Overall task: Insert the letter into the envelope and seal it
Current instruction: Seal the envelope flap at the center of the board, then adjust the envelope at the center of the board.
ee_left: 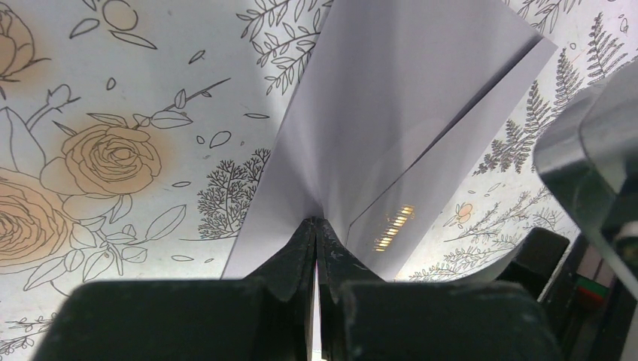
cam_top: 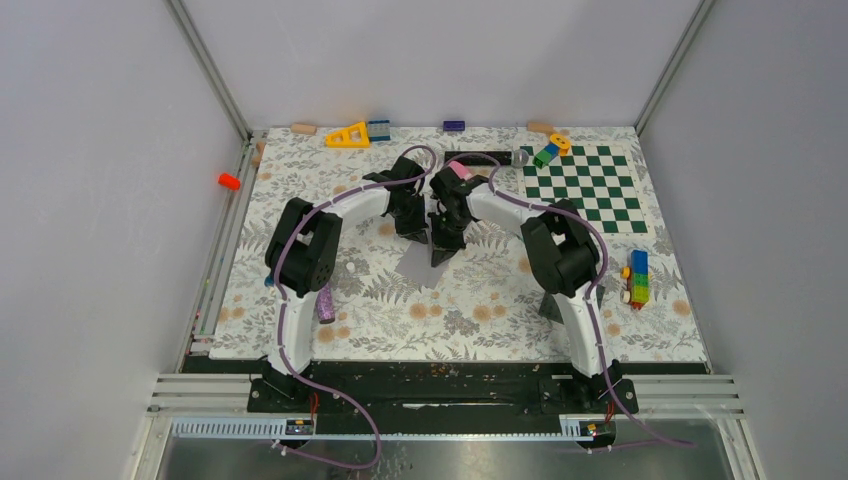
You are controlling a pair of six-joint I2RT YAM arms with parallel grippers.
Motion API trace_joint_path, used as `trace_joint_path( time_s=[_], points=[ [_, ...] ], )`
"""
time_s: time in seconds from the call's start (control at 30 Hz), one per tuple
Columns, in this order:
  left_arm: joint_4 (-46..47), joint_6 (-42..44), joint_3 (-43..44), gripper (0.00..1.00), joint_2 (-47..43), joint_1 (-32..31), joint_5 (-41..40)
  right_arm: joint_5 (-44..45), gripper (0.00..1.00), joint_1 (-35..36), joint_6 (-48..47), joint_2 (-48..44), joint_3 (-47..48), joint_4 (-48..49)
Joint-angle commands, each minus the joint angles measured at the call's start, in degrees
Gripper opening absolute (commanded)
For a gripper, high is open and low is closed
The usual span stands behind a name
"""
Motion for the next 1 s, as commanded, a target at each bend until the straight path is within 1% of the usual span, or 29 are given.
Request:
trace_joint_path(
  time_s=[0.0, 0.1, 0.17, 0.23, 0.3, 0.37, 0.43, 0.5, 0.67, 0.83, 0.9, 0.97],
  points=[
    [-0.8, 0.9, -2.3, 0.0, 1.4, -1.0, 0.0, -3.7, 0.0, -1.3, -2.0, -5.2, 1.8, -0.2],
    [1.3, 1.1, -3.0, 0.11, -1.3, -0.7, 2.4, -4.4, 0.0, -5.0, -2.8, -9.2, 0.7, 1.8],
    [2.8, 1.2, -3.4, 0.28, -3.9, -0.3, 3.6, -3.9, 0.01, -7.0, -3.9, -12.3, -1.2, 4.5],
    [4.0, 1.4, -3.8, 0.42, -6.2, 0.3, 4.9, -3.3, 0.1, -8.4, -6.2, -14.8, -2.2, 5.1],
    [5.1, 1.8, -4.2, 0.52, -8.1, 0.9, 5.9, -2.7, 0.22, -9.5, -8.6, -17.0, -2.7, 5.3],
    [4.9, 3.3, -4.4, 0.59, -9.7, 1.4, 6.1, -2.4, 0.29, -10.1, -10.7, -19.3, -3.6, 5.7],
    [3.7, 5.7, -5.0, 0.63, -11.3, 2.1, 4.7, -2.7, 0.34, -10.4, -13.1, -21.3, -4.5, 6.2],
    [2.9, 8.0, -6.9, 0.64, -13.1, 2.7, 3.8, -1.9, 0.36, -10.5, -15.7, -23.3, -5.9, 6.5],
    [1.7, 11.1, -13.5, 0.65, -15.2, 3.8, 2.9, -0.7, 0.38, -11.2, -20.6, -27.8, -10.5, 8.3],
    [2.5, 11.6, -17.5, 0.65, -14.7, 3.8, 3.2, 0.0, 0.41, -11.7, -22.3, -30.7, -11.7, 8.3],
    [2.7, 11.6, -18.3, 0.65, -14.3, 3.8, 3.4, 1.5, 0.48, -11.8, -21.9, -30.9, -11.8, 8.3],
    [2.9, 11.8, -18.9, 0.65, -13.7, 3.7, 3.8, 3.4, 0.59, -11.8, -20.4, -30.6, -11.7, 8.2]
  ],
)
